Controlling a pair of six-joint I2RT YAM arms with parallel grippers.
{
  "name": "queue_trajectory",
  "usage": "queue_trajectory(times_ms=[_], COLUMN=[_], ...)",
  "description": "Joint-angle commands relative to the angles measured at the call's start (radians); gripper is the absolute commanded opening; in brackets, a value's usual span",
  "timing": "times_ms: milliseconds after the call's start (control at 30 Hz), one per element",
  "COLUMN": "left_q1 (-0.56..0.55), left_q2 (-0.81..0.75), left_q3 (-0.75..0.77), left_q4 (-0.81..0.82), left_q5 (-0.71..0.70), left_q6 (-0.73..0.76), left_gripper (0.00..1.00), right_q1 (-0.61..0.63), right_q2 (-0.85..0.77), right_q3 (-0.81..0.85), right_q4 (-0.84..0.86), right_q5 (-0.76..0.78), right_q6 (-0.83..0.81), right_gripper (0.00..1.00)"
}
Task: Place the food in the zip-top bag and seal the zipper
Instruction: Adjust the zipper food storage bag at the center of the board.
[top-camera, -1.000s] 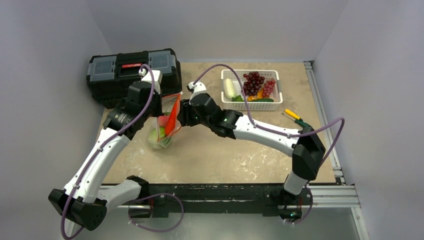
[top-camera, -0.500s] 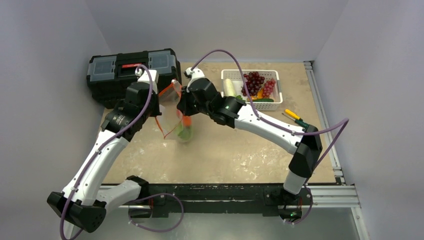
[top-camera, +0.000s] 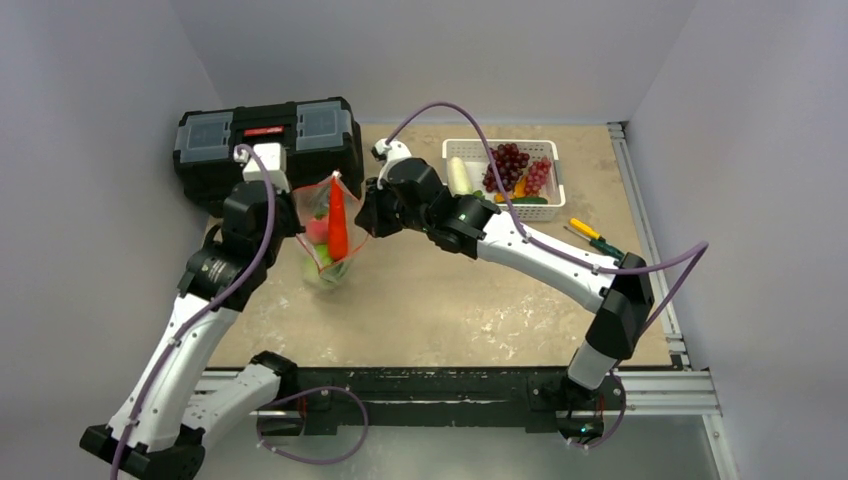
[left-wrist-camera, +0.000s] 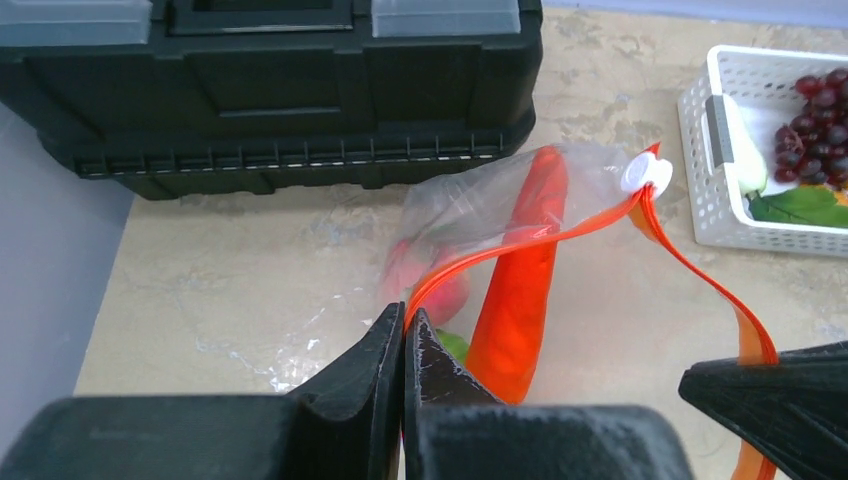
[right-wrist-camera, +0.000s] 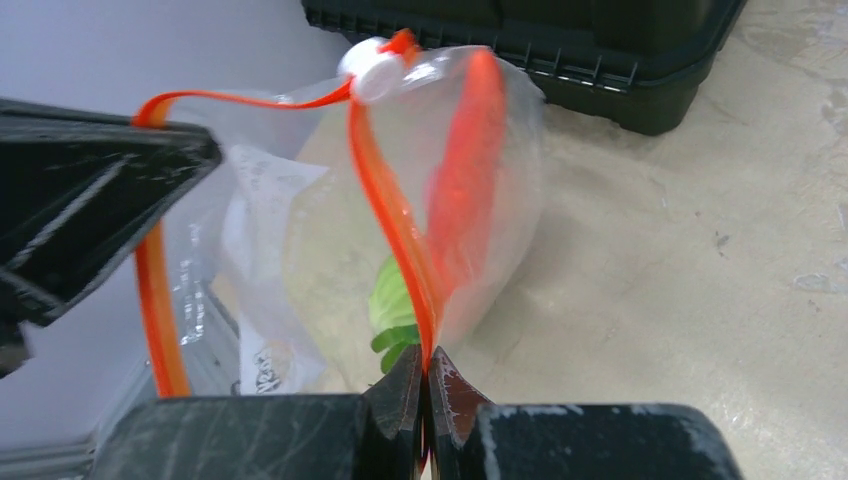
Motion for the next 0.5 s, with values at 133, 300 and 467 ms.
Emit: queue_trajectory(times_ms=[133,300,467], left_q1=[0.006,0.007,0.007], left_q2=[0.197,0.024,0.085], left_q3=[0.104,-0.010,0.031], left_q4=[-0.061,0.090,0.037], left_q5=[0.097,0.103,0.085], left_q6=[-0.012,0.005,0.001], left_gripper=[0.00,0.00,0.00], right_q1=[-0.013,-0.010,-0.010], right_q2=[0.065,0.029,-0.044], right_q3=[0.033,0.068,0.034], right_q4=[-0.007,-0.012,0.042], right_q5=[-0.007,-0.001,-0.021], right_q6=[-0.016,-0.036,-0.027], right_gripper=[0.00,0.00,0.00])
